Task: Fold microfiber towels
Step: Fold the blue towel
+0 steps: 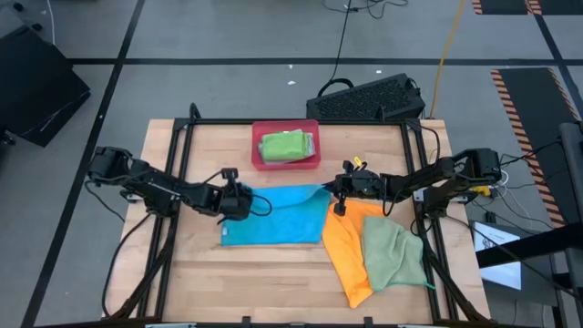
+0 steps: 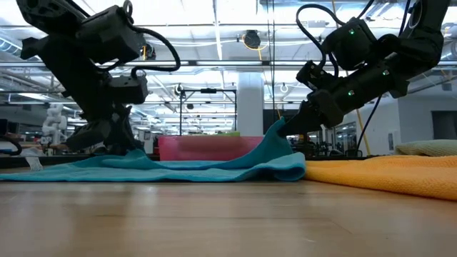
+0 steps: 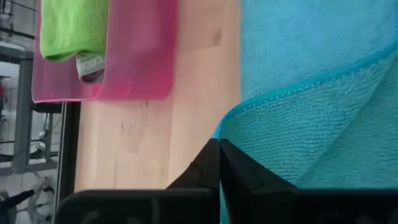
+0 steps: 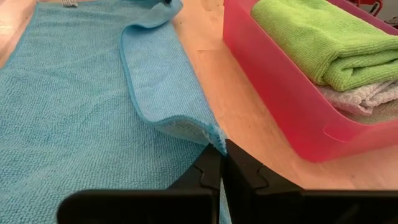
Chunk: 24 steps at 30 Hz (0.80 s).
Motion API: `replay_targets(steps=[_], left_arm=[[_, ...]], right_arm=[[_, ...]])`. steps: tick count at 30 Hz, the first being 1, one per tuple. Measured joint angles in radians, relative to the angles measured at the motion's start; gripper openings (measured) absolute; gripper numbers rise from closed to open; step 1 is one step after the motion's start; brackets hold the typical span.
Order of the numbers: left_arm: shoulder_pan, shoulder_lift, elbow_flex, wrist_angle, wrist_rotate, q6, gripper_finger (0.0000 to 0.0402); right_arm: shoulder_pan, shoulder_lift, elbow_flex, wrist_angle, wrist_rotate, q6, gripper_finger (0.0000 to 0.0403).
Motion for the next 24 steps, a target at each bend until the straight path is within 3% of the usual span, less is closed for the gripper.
replay_targets(steps=[3, 10, 14, 18, 24], left_arm=[[0.004, 0.0, 0.0, -0.001, 0.001, 0.014, 0.002], [0.004, 0.0, 0.0, 0.013, 0.001, 0.05, 0.0143], [0.017, 0.0, -0.009, 0.023, 0.002, 0.075, 0.0185], [0.045, 0.0, -0.013, 0.024, 0.007, 0.101, 0.0175], [0.089, 0.0, -0.014, 0.069, 0.073, 0.169, 0.0107]], right_arm=[[0.0, 0.0, 0.0, 0.0, 0.0, -0.004, 0.0002], [0.0, 0.0, 0.0, 0.0, 0.0, -0.008, 0.0002], [0.0, 0.0, 0.0, 0.0, 0.0, -0.01, 0.0002], [0.0, 0.0, 0.0, 0.006, 0.0, -0.013, 0.0002], [0.0, 0.0, 0.0, 0.007, 0.0, -0.015, 0.0002]])
